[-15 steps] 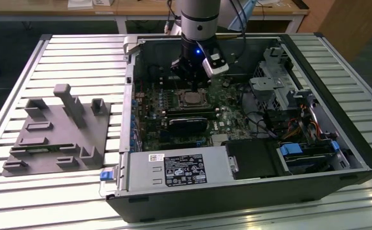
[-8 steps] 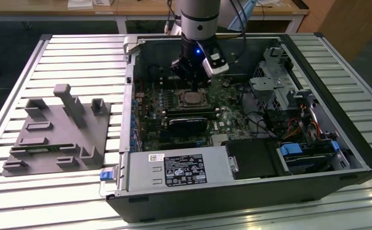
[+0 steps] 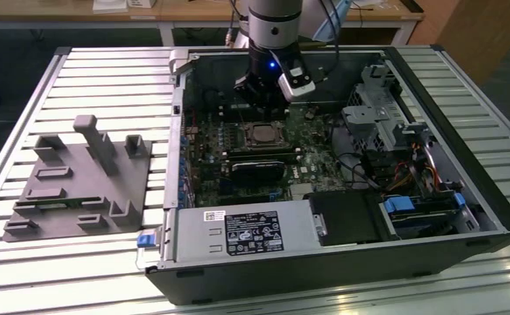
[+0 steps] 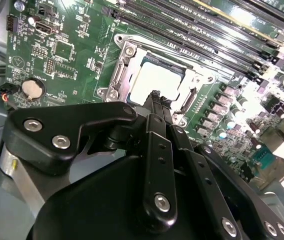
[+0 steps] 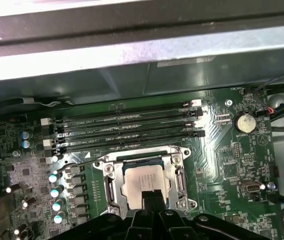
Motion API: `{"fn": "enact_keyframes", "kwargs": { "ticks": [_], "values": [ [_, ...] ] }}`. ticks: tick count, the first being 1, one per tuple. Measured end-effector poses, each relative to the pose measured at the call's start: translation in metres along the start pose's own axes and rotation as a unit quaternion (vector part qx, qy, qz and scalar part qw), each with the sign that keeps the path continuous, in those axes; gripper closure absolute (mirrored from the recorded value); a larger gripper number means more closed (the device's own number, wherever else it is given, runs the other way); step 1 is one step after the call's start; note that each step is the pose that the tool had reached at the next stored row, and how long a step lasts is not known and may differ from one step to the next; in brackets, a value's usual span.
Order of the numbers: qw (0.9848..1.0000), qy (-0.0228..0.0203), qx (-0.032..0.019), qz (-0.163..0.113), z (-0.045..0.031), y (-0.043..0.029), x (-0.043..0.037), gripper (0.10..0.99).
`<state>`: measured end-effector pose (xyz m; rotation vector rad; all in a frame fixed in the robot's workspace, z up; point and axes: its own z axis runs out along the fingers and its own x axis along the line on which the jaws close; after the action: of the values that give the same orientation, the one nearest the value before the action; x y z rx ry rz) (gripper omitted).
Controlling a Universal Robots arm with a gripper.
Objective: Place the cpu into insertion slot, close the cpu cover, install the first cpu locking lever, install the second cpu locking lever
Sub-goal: 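Install the first cpu locking lever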
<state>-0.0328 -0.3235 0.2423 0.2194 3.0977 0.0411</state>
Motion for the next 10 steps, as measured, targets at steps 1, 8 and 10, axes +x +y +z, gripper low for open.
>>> {"fn": "enact_keyframes", "kwargs": {
  "ticks": [1,8,10],
  "values": [
    [1.0000,0.0000,-0.0001,0.000,-0.0013,0.0000,0.0000,0.980],
    [1.0000,0.0000,-0.0001,0.000,-0.0095,0.0003,-0.0003,0.980],
    [1.0000,-0.0001,-0.0002,0.000,-0.0094,0.0003,-0.0004,0.980]
  ]
}}
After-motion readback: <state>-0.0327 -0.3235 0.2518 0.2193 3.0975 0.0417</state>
